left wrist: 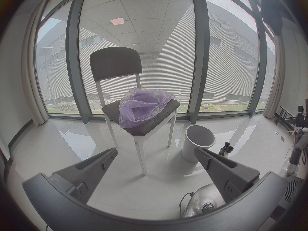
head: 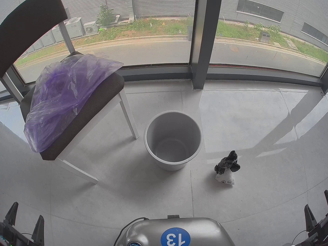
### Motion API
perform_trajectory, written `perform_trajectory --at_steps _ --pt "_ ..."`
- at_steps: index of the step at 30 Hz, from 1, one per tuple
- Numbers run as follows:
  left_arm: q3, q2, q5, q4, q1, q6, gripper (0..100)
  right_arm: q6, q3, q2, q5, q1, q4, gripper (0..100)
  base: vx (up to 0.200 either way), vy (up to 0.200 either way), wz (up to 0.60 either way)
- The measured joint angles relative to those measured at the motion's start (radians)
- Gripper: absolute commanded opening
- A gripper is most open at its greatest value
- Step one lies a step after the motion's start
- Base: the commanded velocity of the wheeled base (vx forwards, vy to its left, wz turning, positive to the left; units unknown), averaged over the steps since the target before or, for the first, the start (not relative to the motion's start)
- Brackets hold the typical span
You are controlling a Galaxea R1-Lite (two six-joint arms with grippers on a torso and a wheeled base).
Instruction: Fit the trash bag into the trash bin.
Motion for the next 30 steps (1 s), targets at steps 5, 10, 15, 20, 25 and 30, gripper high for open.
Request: perform_trajectory --at_steps 5,10,15,20,25,30 --pt "0.000 0.000 -0.003 0.000 0.000 0.021 100 -0.001 0.000 0.000 0.000 0.000 0.000 100 0.000 0.000 0.00" --pt "0.000 0.000 -0.045 -0.001 0.000 0.058 100 -0.036 0.000 0.000 0.014 -0.001 -0.001 100 0.000 0.000 0.00" --pt "0.000 0.000 -0.041 -0.007 0.000 0.056 100 -0.100 0.000 0.000 0.048 -0.001 -0.004 100 0.000 0.000 0.00" --pt "0.000 0.000 0.019 -0.011 0.001 -0.022 100 0.004 0.000 0.000 0.024 0.000 -0.003 100 0.000 0.000 0.00" --pt "0.000 0.000 0.029 -0.014 0.001 -0.037 100 0.011 0.000 0.000 -0.004 -0.001 -0.006 100 0.000 0.000 0.00" --pt "0.000 0.000 0.029 -0.045 0.001 -0.049 100 -0.086 0.000 0.000 0.046 -0.001 -0.054 100 0.000 0.000 0.00"
